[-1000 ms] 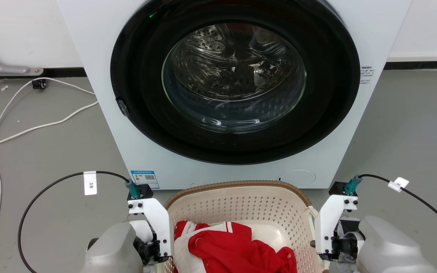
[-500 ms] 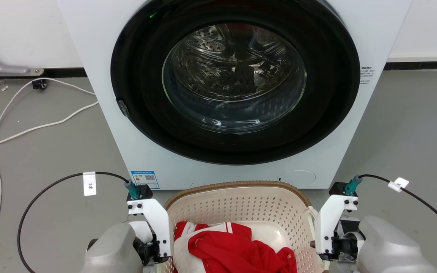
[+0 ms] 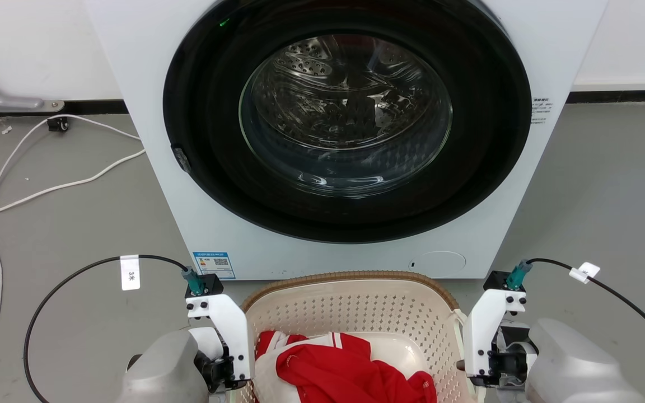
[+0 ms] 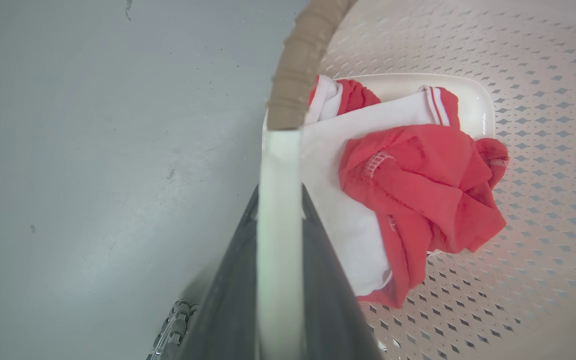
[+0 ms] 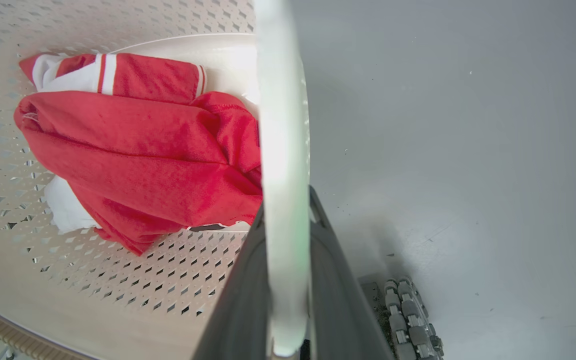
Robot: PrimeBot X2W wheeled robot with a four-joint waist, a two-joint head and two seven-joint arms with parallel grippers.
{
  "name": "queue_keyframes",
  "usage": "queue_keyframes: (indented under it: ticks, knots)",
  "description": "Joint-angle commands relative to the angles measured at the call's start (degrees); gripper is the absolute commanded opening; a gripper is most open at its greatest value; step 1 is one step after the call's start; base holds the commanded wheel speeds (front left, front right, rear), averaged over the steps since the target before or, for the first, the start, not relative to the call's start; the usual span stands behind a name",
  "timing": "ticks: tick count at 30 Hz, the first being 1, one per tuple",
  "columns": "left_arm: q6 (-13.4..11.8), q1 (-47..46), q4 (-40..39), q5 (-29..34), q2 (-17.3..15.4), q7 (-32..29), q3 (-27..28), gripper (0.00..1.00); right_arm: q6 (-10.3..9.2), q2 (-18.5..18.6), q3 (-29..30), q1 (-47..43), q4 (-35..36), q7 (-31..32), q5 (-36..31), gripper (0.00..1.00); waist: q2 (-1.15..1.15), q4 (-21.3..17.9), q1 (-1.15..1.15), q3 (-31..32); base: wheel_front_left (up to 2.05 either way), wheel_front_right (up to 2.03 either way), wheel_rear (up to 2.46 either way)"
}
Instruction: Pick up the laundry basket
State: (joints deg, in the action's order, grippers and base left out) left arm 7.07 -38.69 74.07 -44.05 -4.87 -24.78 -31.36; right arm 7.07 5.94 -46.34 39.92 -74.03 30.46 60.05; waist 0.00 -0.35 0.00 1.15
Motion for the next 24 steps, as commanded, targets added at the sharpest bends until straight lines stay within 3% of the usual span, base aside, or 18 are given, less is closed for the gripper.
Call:
queue_keyframes:
  ticks: [1, 24]
  knots:
    - [0.73, -0.33, -0.59, -0.35, 1.28, 0.02, -0.20, 0.00, 0.77, -1.62, 0.04, 0.89, 0.67, 0.29, 0.82, 0.00, 0.00, 0.02, 0.00, 0.03, 0.00, 0.00, 0.00]
    - [0.73, 0.12, -0.44, -1.64, 0.92, 0.53, -1.25, 0.00, 0.77, -1.20, 0.98, 0.58, 0.40, 3.36, 0.78, 0.00, 0.00, 0.07, 0.00, -0.04, 0.00, 0.00, 0.00]
